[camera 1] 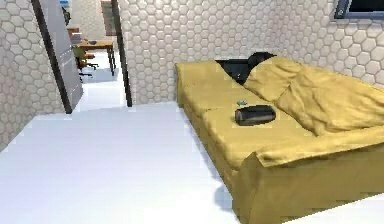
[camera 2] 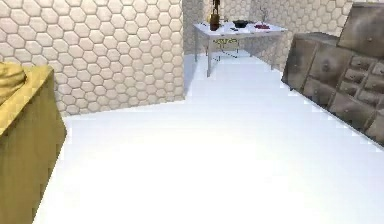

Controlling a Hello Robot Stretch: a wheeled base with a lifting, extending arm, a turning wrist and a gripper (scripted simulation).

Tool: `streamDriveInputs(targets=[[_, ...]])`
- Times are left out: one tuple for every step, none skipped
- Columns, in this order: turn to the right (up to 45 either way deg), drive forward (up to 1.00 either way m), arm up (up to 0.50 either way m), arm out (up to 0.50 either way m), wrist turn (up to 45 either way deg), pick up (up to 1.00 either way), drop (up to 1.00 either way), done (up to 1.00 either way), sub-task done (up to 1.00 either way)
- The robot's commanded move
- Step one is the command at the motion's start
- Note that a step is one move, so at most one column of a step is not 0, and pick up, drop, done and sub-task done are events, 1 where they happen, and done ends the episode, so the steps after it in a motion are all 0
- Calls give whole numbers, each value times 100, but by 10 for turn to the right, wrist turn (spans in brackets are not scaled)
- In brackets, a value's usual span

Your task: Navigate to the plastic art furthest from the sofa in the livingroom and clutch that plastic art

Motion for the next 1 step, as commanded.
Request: streamDriveInputs(targets=[[0, 30, 0, 0, 0, 0, 0, 0, 0]])
